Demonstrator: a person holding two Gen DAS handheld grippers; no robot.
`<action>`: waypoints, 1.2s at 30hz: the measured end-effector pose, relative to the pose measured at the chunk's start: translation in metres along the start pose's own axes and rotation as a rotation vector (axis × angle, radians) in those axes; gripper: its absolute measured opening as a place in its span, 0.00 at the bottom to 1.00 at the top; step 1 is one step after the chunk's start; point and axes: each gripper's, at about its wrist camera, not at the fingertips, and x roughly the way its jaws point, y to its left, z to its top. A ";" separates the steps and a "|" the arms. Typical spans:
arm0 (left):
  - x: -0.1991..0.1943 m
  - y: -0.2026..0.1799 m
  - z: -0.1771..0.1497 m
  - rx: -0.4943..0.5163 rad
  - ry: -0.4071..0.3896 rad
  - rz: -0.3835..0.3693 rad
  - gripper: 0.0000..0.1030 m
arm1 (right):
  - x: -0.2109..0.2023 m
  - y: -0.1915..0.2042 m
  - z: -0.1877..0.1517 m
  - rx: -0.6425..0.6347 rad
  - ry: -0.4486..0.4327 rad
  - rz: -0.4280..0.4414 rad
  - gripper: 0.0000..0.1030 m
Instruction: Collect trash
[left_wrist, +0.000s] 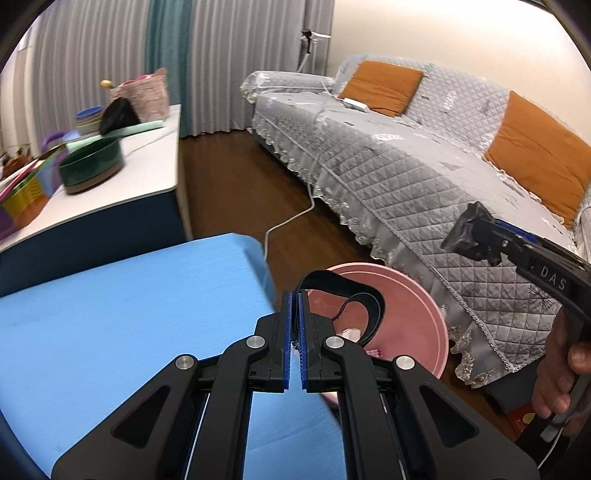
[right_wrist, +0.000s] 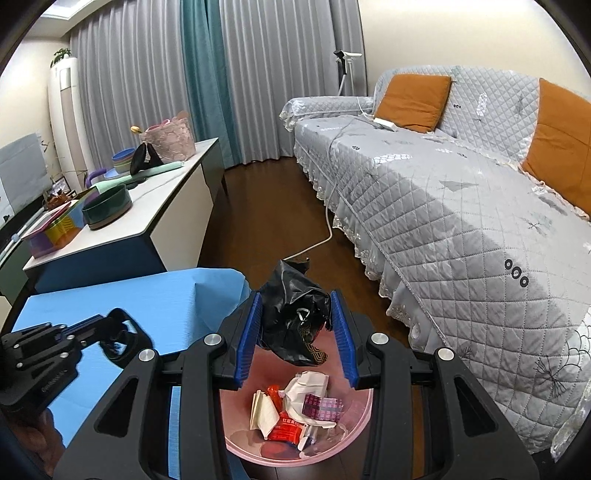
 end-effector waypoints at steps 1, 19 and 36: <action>0.004 -0.004 0.002 0.005 0.003 -0.006 0.03 | 0.001 0.000 0.000 0.000 0.001 0.001 0.38; 0.046 -0.041 0.012 0.062 0.081 -0.062 0.17 | 0.016 -0.010 -0.004 0.021 0.039 -0.028 0.62; -0.019 0.004 0.006 0.011 -0.003 -0.010 0.25 | -0.019 0.016 0.000 0.025 -0.043 -0.026 0.67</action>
